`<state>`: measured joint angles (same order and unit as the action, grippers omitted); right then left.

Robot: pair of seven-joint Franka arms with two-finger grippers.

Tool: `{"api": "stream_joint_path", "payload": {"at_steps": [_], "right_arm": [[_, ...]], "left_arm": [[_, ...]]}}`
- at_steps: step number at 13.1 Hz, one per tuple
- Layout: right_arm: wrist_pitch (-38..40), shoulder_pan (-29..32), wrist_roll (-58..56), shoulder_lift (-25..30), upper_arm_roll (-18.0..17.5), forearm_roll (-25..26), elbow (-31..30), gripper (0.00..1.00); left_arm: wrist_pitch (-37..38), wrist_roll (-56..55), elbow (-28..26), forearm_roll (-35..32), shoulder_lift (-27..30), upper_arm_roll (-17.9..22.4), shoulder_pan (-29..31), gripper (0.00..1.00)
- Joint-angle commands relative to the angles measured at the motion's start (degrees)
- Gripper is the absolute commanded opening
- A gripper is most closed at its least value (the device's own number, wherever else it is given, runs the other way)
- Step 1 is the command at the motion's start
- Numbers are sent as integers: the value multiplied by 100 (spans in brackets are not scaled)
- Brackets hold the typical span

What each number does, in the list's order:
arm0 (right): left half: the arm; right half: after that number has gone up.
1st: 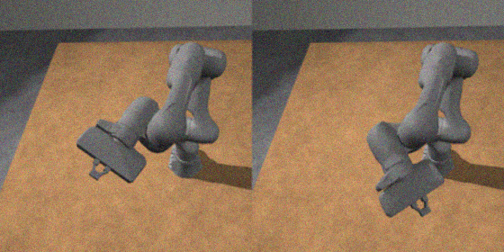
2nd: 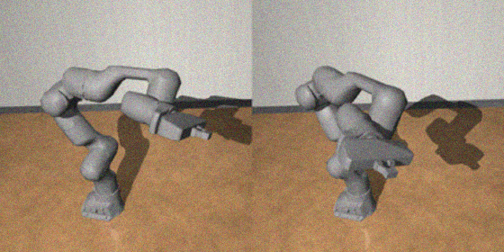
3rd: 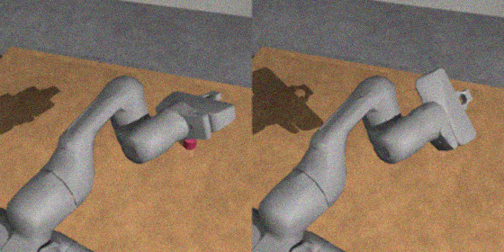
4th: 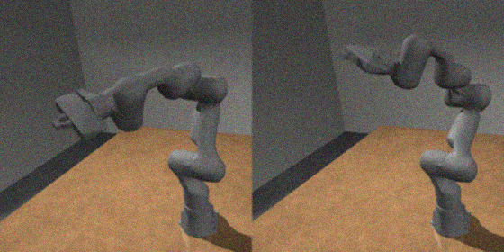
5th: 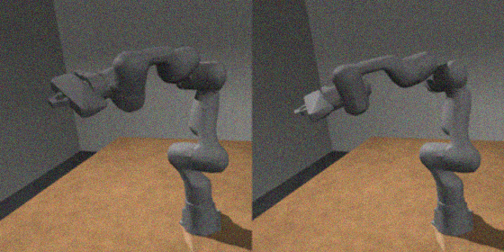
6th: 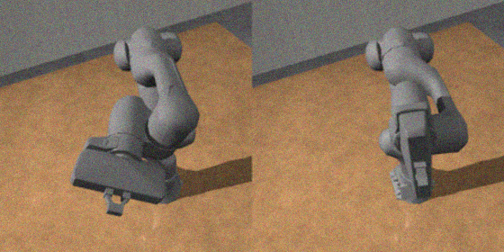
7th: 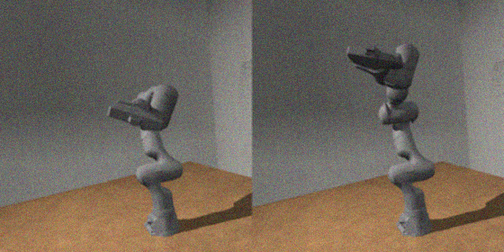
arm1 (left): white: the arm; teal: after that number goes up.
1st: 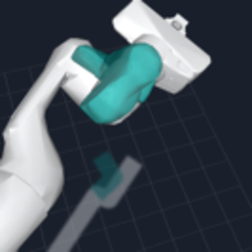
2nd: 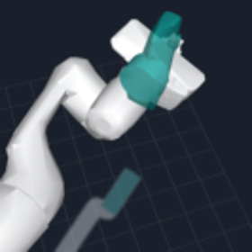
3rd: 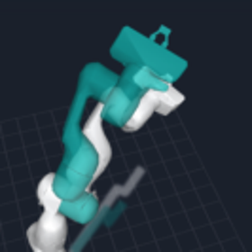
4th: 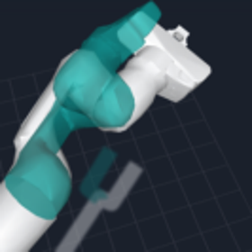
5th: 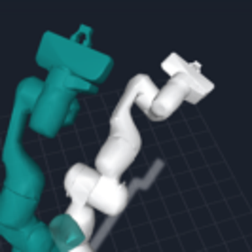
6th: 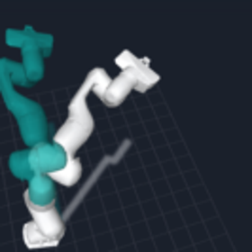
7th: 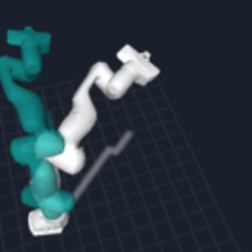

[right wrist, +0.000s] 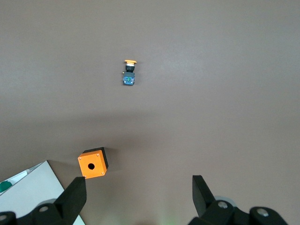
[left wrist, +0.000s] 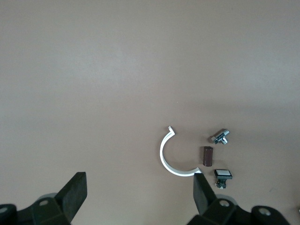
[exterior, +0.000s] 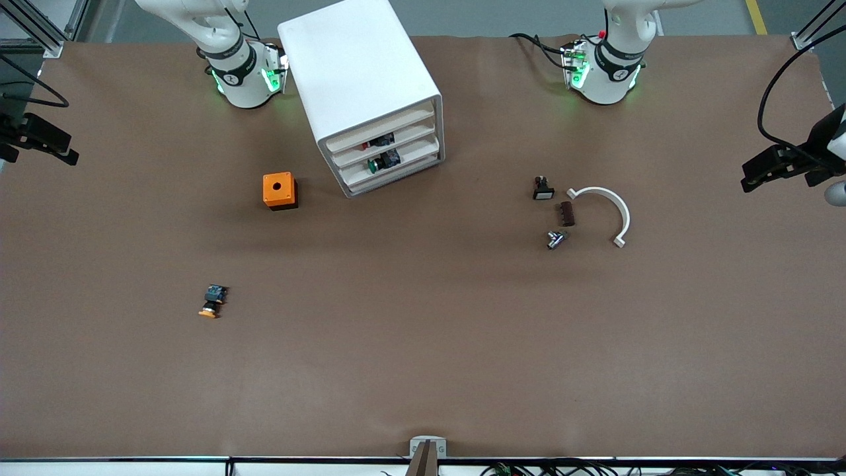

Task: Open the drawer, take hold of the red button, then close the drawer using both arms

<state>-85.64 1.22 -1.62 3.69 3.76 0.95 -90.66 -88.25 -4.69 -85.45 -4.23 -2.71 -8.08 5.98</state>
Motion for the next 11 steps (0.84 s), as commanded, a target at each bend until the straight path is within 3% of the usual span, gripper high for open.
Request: {"api": "stream_joint_path", "payload": {"at_steps": [1,6,9,11], "right_arm": [[21,98,-76,97,-60,72,-75,100],[56,89,-23,97,-60,72,-75,100],[21,37,161,88,-86,72,-75,100],[30,-51,547,88,-95,20,-75,100]], "left_arm": [[88,-49,125,-96,-63,-19,35,100],[124,-128,186,-79,-352,-27,-61,100],[98,-916,265,-35,-870,-98,-228,100],[-138,-1654,283,341,-1212,-98,-334,100]]}}
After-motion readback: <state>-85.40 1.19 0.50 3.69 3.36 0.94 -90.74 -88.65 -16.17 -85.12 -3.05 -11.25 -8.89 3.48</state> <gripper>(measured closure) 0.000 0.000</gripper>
